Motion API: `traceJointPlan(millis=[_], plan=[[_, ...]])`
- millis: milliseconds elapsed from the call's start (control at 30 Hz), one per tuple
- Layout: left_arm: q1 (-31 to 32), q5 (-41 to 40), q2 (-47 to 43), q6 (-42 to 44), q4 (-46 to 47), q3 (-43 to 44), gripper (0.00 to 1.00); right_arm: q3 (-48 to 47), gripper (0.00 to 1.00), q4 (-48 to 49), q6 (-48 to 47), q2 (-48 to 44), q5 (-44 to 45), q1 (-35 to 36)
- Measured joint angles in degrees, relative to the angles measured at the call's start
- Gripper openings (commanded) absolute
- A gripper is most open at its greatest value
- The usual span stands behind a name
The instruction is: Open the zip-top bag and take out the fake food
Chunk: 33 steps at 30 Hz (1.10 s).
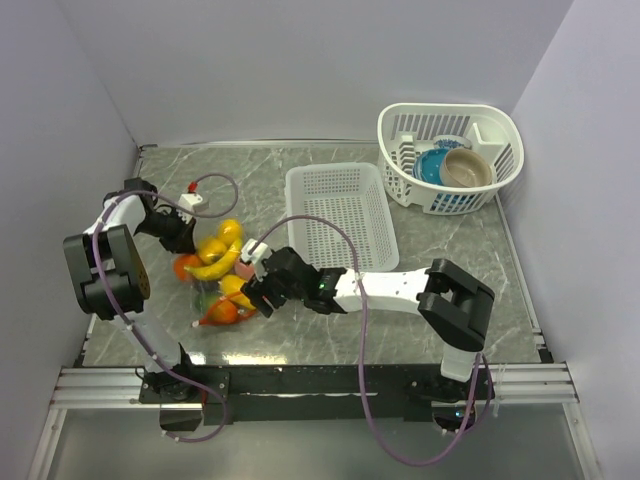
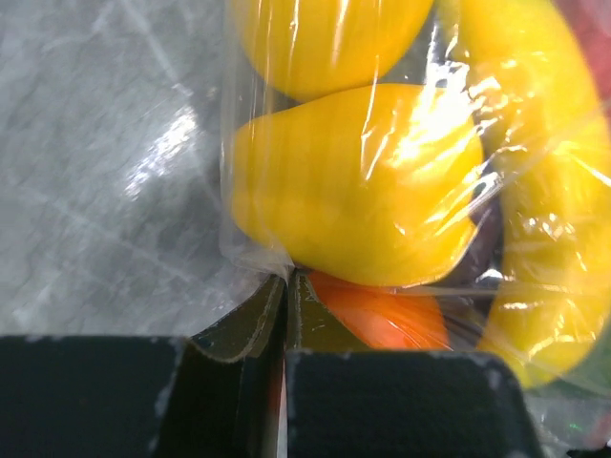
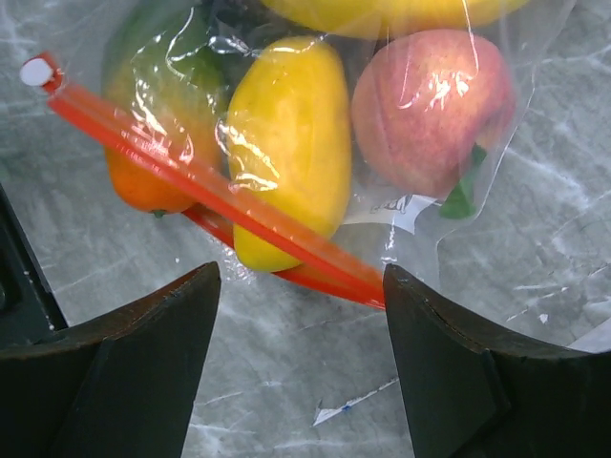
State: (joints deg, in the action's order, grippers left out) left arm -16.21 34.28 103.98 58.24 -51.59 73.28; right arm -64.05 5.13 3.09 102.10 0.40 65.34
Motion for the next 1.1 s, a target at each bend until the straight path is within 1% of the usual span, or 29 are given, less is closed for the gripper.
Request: traceJointPlan(millis=[233,433,600,800,1000,1100], plan=[[0.22,-4.33,-0.79,-5.01,7.58,-3.26,0.05,2.29,0.75,3.65,0.33,-0.31,0.22,0.33],[1.51,-7.76,-2.54,-6.43,11.8,-6.58,0.05,2.43,0.74,4.35,0.44,-0.35,0.0,1.22],[2.89,-10.84,-4.5,-7.26,13.57,-9.35,0.05,1.01,0.73,4.44,0.42,0.63,-0.85,2.25],[3.91,-13.03,-6.82,-8.26,14.86,-11.91,0.06,-0.9,0.73,4.59,0.04,4.74,-1.38,2.51],[4.04,-16.04,-8.15,-7.96,15.67,-12.85,0.06,-4.2,0.72,3.76,-1.51,7.89,-0.28,2.4],[3.91,-17.11,-8.17,-7.67,15.82,-12.83,0.06,-5.73,0.7,3.21,-1.81,9.03,-0.2,1.9]])
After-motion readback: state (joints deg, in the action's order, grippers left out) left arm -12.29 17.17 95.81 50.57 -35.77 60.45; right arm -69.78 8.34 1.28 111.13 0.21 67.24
